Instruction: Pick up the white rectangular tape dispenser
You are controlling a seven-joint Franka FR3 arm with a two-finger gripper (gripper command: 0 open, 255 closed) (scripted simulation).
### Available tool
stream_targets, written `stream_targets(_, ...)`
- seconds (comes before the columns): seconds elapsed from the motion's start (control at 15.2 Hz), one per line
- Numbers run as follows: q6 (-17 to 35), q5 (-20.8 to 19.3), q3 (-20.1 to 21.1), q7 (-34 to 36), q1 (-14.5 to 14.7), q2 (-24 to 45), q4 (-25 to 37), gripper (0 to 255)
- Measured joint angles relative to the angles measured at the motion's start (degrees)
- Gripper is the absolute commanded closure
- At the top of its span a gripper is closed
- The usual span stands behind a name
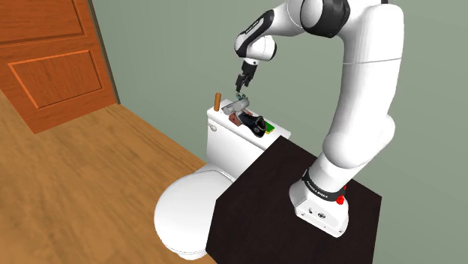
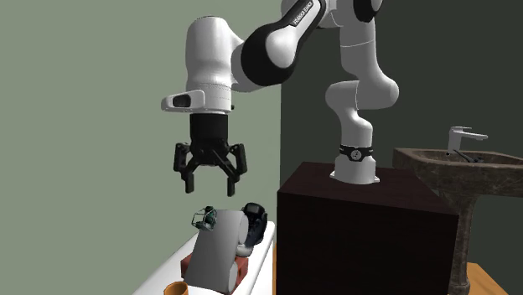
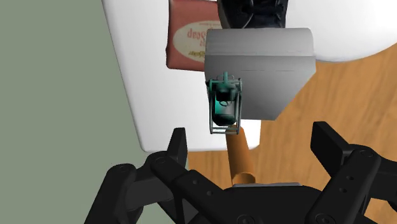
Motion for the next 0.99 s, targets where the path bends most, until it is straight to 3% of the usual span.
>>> stream_targets(0.2, 0.2, 1.8, 1.1, -1.2, -1.5, 4.3, 4.2, 0)
stream_targets(0.59, 3.2, 3.2, 2.2, -2.3, -2.3, 7.6, 4.6, 0)
stream_targets(0.66, 3.3, 3.4, 2.2, -2.5, -2.4, 7.9, 4.6, 255)
stream_targets(0.99, 3.5, 3.5, 2.3, -2.5, -2.4, 8.2, 4.8, 255)
